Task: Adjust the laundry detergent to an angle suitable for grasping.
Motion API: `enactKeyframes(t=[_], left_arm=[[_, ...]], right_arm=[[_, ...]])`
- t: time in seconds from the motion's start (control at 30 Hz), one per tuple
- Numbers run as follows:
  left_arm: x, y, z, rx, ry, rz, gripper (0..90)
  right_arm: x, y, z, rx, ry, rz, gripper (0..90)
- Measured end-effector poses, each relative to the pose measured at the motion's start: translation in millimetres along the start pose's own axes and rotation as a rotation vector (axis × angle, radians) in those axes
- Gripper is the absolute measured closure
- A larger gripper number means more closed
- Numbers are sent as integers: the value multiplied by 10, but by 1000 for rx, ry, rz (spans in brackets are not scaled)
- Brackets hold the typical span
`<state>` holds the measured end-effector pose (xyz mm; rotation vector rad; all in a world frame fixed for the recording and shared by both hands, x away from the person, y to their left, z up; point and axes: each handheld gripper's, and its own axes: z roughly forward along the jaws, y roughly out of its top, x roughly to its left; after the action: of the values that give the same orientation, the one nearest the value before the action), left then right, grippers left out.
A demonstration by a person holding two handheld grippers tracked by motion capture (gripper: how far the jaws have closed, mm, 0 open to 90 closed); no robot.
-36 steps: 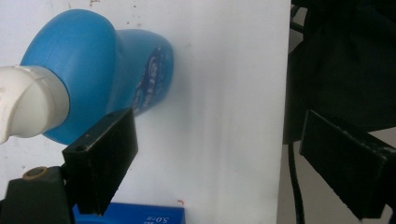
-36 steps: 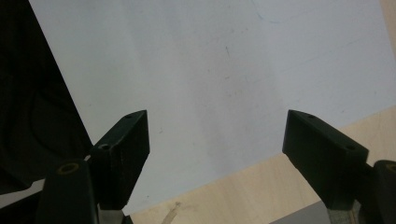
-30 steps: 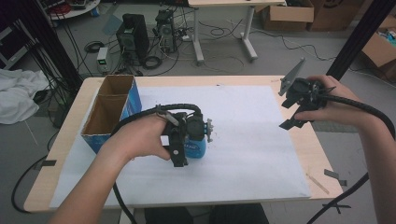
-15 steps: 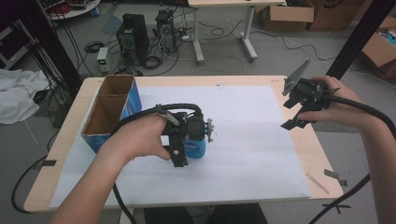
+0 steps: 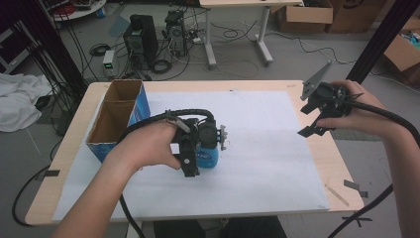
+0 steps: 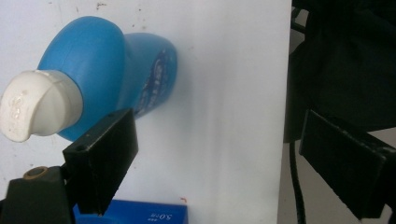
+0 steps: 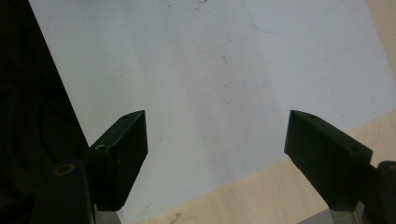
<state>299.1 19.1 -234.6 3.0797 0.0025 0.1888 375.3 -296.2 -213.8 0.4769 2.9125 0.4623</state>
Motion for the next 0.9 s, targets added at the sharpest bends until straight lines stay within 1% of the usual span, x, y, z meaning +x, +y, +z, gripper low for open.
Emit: enactKeyframes(t=[0.1,0.37,0.47,0.57,0.63,0.73,0.77,0.8,0.9], left_arm=[[0,3,-12,-7,0,3,122],[-14,-7,-50,-9,5,1,123],[-28,-19,-69,-8,4,-1,123],[-33,-25,-74,-7,5,-2,123],[-39,-30,-80,-6,6,-3,123],[-48,-38,-99,-4,6,-3,123],[-56,-43,-104,-9,8,-12,123],[-53,-42,-114,-6,9,-6,123],[-61,-50,-131,-5,13,-7,123]], right_arm=[[3,-20,8,-29,2,6,212],[5,-47,62,-65,-8,13,212],[10,-62,71,-115,-13,21,211],[26,-60,80,-147,-12,22,211],[34,-57,85,-153,-11,22,211],[61,-38,105,-186,-12,17,211],[66,-32,110,-198,-8,15,211],[71,-26,114,-208,-8,17,211],[81,-3,131,-226,-13,18,210]])
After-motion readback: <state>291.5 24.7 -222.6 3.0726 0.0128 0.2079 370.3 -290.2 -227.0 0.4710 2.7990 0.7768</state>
